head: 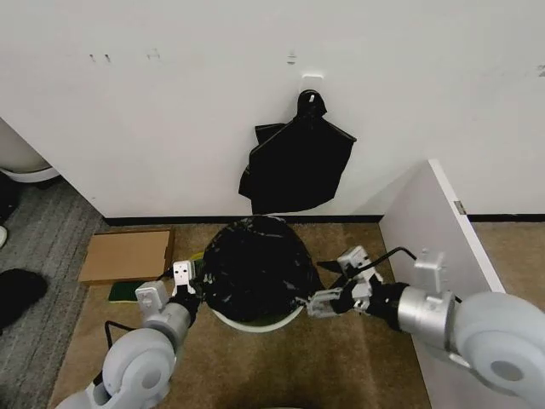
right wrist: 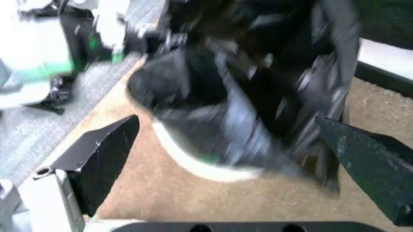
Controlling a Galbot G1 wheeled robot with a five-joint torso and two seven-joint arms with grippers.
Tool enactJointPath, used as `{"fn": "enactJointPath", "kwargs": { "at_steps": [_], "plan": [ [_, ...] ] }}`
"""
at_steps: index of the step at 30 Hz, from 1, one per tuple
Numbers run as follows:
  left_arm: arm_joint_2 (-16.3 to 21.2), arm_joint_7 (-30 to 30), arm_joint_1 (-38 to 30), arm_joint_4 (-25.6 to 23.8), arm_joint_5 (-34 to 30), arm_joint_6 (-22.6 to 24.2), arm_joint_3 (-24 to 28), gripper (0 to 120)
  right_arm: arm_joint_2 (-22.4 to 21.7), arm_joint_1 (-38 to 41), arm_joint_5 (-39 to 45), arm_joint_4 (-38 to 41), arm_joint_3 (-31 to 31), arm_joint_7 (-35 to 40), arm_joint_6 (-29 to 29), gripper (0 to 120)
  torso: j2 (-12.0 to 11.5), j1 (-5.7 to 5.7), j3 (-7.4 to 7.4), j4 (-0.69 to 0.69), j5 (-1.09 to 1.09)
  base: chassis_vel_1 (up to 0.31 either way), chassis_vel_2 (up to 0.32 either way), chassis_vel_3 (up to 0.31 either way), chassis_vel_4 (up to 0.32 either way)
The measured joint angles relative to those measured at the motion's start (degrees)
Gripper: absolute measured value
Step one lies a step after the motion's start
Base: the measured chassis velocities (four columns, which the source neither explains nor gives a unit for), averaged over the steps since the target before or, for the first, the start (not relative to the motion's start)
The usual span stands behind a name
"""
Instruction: Place the garbage bag over the trash bin.
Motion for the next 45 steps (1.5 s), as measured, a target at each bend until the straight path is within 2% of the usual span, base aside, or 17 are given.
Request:
{"fn": "enactJointPath", "kwargs": {
  "at_steps": [2,3,5,9,11,16,27,33,37,40,43,45],
  "plan": [
    [-0.5,0.2,-1.5,0.7,1.6,-0.5,0.5,0,0.1,0.7,-0.2,0.2,-0.3,0.0,0.0,100,0.0,0.0,0.0,-0.01,0.01,0.0,0.0,0.0,0.0],
    [-1.1,0.5,-2.8,1.2,3.0,-1.0,1.2,0,0.5,1.6,-0.7,0.3,-0.8,0.0,0.0,100,0.0,0.0,0.0,0.05,0.02,0.0,0.0,0.0,0.0],
    [-1.3,0.8,-3.5,1.5,4.1,-1.4,2.2,0,0.9,2.0,-1.2,0.3,-1.1,0.2,0.0,100,0.0,0.0,0.0,0.08,0.02,0.0,0.0,0.0,0.0],
    [-1.6,2.5,-5.6,2.8,7.8,-2.4,6.5,0,2.2,2.2,-1.9,0.3,-1.7,1.5,0.2,100,0.0,0.0,0.0,0.01,-0.01,0.0,0.0,0.0,0.0],
    [-1.8,3.1,-5.8,2.8,8.7,-2.6,8.3,0,3.6,3.2,-1.9,-0.4,-3.1,2.6,0.7,100,0.0,-0.01,-0.01,0.02,0.02,0.0,0.0,0.0,0.0],
    [-2.0,3.4,-5.2,2.9,9.9,-2.8,9.2,0,4.9,5.5,-2.2,-2.0,-6.3,3.7,0.6,100,0.0,-0.01,-0.01,0.06,0.01,0.0,0.0,0.0,0.0],
    [-2.0,3.6,-2.8,2.5,12.0,-3.4,9.5,0,6.1,8.6,-5.9,-5.1,-12.9,4.1,0.0,91,0.0,-0.01,-0.01,0.05,0.01,0.0,0.0,0.0,0.0],
    [-1.8,3.7,-1.6,1.5,12.3,-3.5,8.8,0,5.5,9.2,-7.5,-6.5,-14.6,3.6,-0.1,69,0.0,-0.01,-0.01,0.04,0.0,0.0,0.0,0.0,0.0],
    [-1.6,3.7,-1.4,1.1,12.3,-3.5,8.5,0,5.2,9.1,-8.1,-6.9,-14.9,3.6,-0.1,63,0.0,-0.01,-0.01,0.04,0.01,0.0,0.0,0.0,0.0],
    [-1.4,3.8,-1.2,0.7,12.3,-3.5,8.2,0,5.1,9.0,-9.2,-7.4,-15.4,3.8,-0.1,50,0.0,-0.01,-0.01,0.04,0.01,0.0,0.0,0.0,0.0],
    [-1.4,3.8,-1.0,0.5,12.3,-3.5,8.1,0,5.1,9.0,-9.5,-7.4,-15.5,4.1,-0.1,43,0.0,-0.01,-0.01,0.04,0.0,0.0,0.0,0.0,0.0],
    [-1.3,3.8,-0.8,0.4,12.3,-3.5,7.9,0,5.1,9.0,-9.5,-7.3,-15.5,4.3,-0.1,35,0.0,-0.01,-0.01,0.04,0.01,0.0,0.0,0.0,0.0]
  ]
}}
